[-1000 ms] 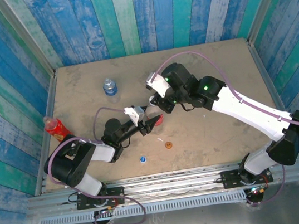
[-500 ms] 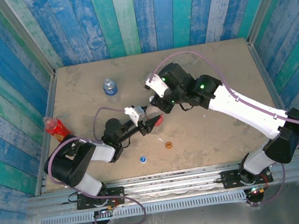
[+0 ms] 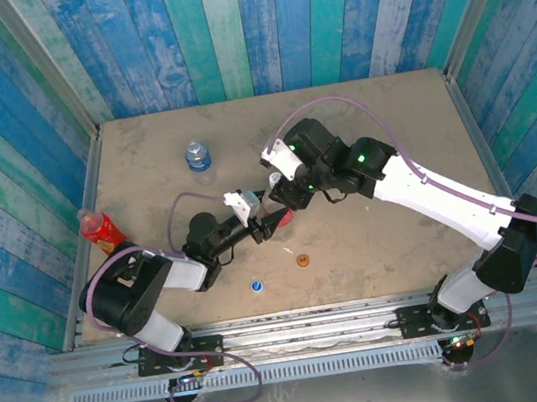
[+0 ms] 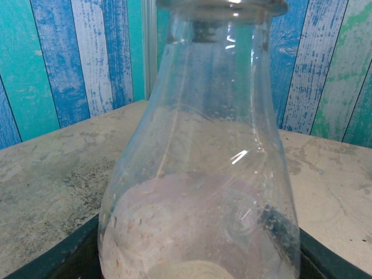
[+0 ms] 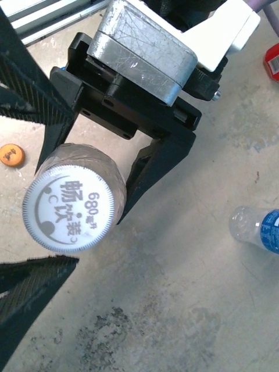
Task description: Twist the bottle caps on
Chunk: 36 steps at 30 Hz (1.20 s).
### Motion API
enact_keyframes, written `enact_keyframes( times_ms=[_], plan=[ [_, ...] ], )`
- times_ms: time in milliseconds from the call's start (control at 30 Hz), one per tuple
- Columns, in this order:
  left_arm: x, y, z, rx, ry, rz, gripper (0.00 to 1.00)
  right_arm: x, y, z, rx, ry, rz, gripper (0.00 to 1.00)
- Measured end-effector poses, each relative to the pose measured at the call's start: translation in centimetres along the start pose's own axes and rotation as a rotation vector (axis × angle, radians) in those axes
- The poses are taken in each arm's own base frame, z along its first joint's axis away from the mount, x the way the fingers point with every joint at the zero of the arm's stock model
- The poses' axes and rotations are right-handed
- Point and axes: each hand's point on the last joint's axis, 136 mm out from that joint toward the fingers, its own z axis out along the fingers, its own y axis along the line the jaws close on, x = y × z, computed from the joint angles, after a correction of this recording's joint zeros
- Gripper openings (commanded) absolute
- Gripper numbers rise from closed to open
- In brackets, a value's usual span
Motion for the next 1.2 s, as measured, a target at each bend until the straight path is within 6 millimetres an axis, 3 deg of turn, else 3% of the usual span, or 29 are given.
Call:
enact_keyframes(
  times_ms=[200, 433, 700, 1200],
  plan=[
    [0.0, 0.0, 0.0, 0.0, 0.0, 0.0, 0.64, -0.8, -0.2, -1.6, 0.018, -0.052, 0.007, 0.63],
    [0.0, 0.0, 0.0, 0.0, 0.0, 0.0, 0.64, -2.1, -1.2, -3.7, 0.045, -0.157, 0.066, 0.45],
    [0.1, 0.1, 0.0, -0.004, 0.003, -0.002, 0.64, -2.0, -2.8, -1.8, 0.048, -0.131, 0.121, 0.39],
    [0.1, 0.0, 0.0, 0.0, 0.003, 0.002, 0.64, -2.0, -1.8, -1.6, -0.035, -0.118, 0.151, 0.33]
  ],
)
